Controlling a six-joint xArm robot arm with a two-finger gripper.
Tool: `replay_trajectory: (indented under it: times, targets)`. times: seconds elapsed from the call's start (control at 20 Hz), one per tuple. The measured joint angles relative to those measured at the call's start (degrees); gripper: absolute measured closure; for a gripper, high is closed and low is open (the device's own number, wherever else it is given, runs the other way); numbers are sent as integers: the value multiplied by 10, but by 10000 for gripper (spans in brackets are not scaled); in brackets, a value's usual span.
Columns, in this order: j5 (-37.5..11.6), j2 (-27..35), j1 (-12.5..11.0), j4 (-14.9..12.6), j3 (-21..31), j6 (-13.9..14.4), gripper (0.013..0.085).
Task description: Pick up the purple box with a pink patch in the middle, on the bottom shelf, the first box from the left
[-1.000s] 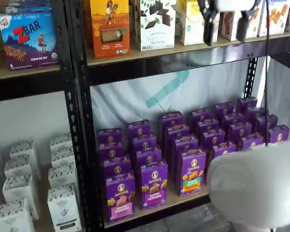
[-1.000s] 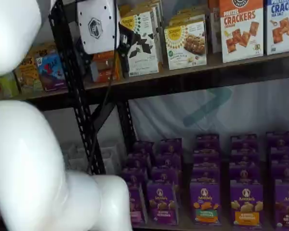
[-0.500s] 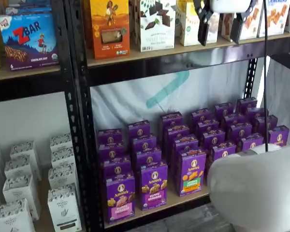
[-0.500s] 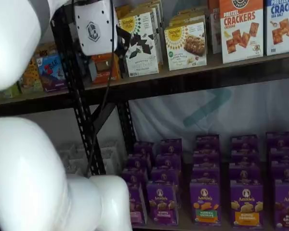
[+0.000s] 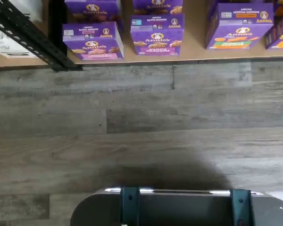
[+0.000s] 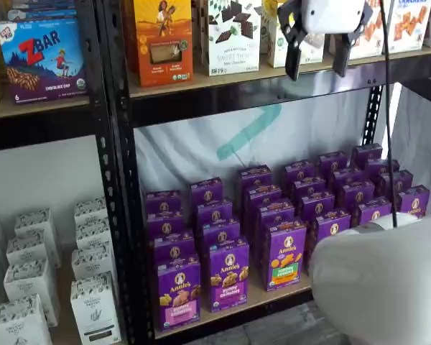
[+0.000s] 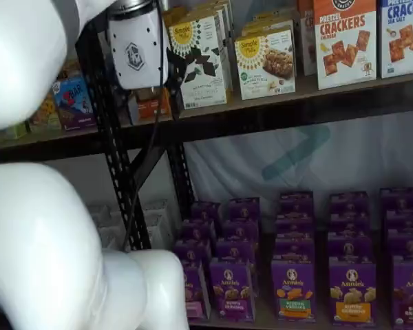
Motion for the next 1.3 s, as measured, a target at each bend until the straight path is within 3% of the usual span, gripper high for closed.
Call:
replay_trajectory:
  times: [0.5,0.85,1.3]
  targets:
    - [-82,0,9,0,95,5,130]
    - [-195,18,39,-15,195,31,130]
    - [-336,79,65,3,269,47,130]
